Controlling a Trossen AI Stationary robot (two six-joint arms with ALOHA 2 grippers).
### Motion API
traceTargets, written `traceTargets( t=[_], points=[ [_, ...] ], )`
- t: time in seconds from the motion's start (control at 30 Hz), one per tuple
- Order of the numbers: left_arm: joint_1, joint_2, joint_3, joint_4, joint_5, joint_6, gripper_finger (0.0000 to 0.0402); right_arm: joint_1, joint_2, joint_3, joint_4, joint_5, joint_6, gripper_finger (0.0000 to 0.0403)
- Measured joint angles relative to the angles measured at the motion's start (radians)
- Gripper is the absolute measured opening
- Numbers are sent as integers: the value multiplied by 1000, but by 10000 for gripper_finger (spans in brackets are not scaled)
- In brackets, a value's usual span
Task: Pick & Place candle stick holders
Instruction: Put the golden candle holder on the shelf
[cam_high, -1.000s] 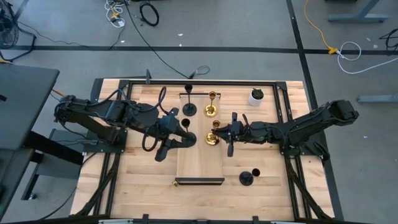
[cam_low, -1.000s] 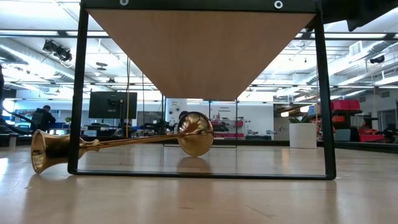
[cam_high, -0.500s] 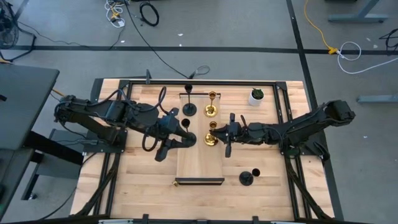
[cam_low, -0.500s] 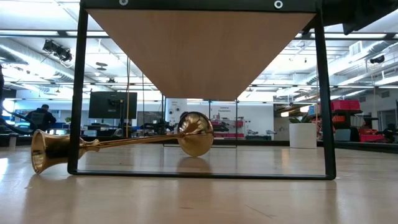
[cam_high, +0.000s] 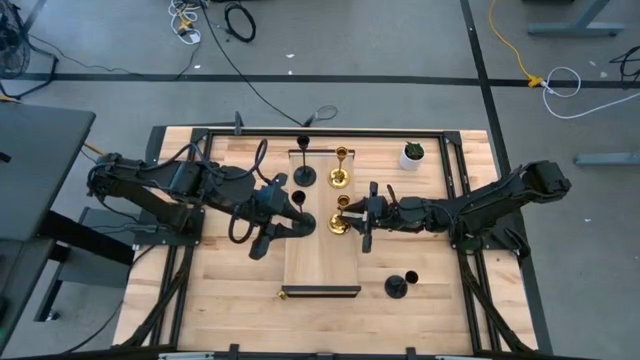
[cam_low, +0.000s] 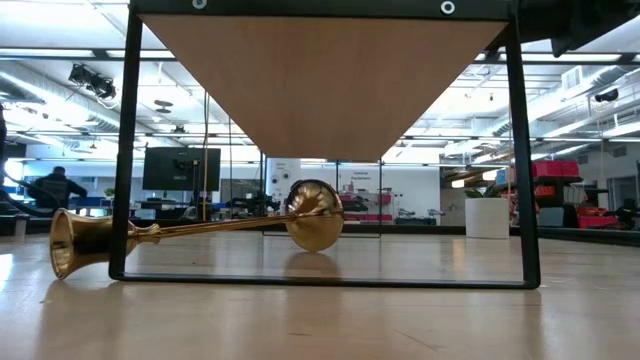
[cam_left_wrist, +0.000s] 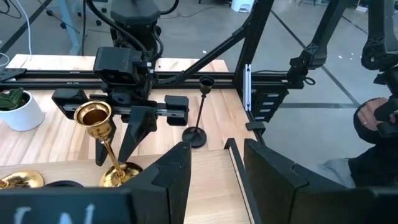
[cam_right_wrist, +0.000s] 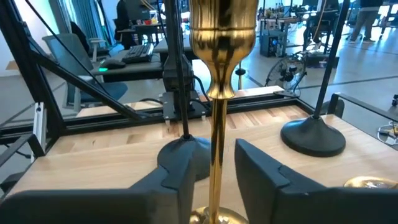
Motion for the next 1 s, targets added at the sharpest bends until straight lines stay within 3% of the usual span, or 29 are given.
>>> traceTargets(
  t=[0.27,0.47,0.77,1.0],
  points=[
    [-6,0,0,-53,35,14,151,2,-33,0,2,-26,-25,174],
    [-55,0,0,-142,33,42,151,2,-108,0,-63,-25,-52,195],
    [-195,2,-1,-434,-172,37,151,2,-245,0,-232,-24,-55,193],
    [-309,8,-63,-548,-286,-10,151,2,-334,0,-334,-24,-47,192]
  ],
)
